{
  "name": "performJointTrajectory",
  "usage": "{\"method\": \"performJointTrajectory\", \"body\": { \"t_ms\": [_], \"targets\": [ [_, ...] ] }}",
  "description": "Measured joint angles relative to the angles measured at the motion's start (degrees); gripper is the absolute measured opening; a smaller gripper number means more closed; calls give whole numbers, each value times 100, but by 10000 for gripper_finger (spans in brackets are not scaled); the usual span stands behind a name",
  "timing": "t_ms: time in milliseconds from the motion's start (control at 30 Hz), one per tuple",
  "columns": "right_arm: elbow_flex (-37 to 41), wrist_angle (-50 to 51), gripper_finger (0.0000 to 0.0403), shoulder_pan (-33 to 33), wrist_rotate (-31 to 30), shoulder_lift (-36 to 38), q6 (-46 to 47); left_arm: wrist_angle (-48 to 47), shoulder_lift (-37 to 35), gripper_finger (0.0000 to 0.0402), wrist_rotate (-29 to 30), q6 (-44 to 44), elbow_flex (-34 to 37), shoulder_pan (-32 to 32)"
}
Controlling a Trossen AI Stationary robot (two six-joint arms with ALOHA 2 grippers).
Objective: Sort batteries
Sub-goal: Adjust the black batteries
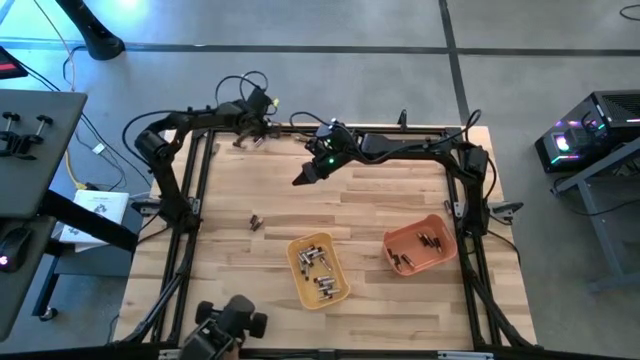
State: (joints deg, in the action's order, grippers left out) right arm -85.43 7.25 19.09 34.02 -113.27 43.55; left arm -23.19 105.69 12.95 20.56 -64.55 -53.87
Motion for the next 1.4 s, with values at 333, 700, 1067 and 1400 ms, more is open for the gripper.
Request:
{"method": "performJointTrajectory", "body": {
  "t_ms": [333,700,1067,1400],
  "targets": [
    [-2,-7,259,0,-15,2,56,-34,316,0,-103,299,-24,-307],
    [-2,-71,259,0,-18,7,144,-674,150,0,-6,928,11,234],
    [-2,-111,259,0,-33,9,101,-794,-308,0,487,1264,40,601],
    [-2,-112,259,0,-27,11,66,-939,-345,0,791,1063,434,-409]
  ]
}}
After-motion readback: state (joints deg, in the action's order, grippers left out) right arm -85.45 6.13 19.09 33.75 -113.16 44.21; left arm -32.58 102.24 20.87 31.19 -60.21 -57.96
